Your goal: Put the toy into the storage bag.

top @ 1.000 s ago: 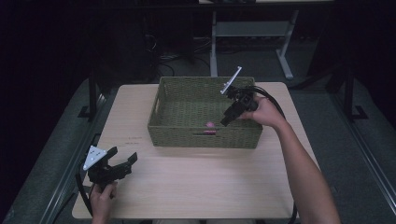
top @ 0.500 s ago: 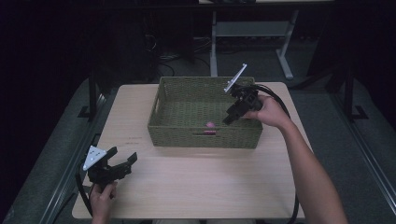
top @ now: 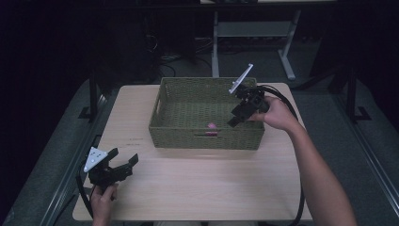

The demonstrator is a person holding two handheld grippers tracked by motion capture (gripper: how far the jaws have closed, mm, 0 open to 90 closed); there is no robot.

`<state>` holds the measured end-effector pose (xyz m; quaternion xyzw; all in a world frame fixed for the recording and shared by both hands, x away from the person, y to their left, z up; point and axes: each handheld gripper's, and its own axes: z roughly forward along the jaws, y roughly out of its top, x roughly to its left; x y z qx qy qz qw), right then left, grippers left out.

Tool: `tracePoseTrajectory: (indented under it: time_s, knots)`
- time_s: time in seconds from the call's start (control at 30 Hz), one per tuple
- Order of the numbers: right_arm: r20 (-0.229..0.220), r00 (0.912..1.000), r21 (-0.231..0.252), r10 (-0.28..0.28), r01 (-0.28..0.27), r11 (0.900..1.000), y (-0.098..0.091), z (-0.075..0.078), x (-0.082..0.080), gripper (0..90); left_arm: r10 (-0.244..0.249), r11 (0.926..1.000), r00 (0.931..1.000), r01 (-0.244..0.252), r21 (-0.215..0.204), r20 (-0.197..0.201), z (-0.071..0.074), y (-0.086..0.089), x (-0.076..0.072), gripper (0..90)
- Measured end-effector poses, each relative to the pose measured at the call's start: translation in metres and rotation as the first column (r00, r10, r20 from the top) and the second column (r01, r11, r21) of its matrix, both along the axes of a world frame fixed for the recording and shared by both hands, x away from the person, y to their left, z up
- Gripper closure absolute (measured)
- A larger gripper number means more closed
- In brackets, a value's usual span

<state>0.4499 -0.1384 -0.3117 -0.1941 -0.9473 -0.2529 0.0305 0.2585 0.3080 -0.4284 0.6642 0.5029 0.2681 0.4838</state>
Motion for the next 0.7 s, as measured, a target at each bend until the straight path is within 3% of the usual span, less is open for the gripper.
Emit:
tracePoseTrajectory:
  time_s: [0.7]
  knots:
    - [0.033, 0.9993, 0.015, -0.018, 0.017, 0.9997, -0.022, 0.003, -0.028, 33.5, 0.0, 1.0, 1.0, 0.0, 0.002, -0.001, 0.0, -0.001, 0.0, 13.0]
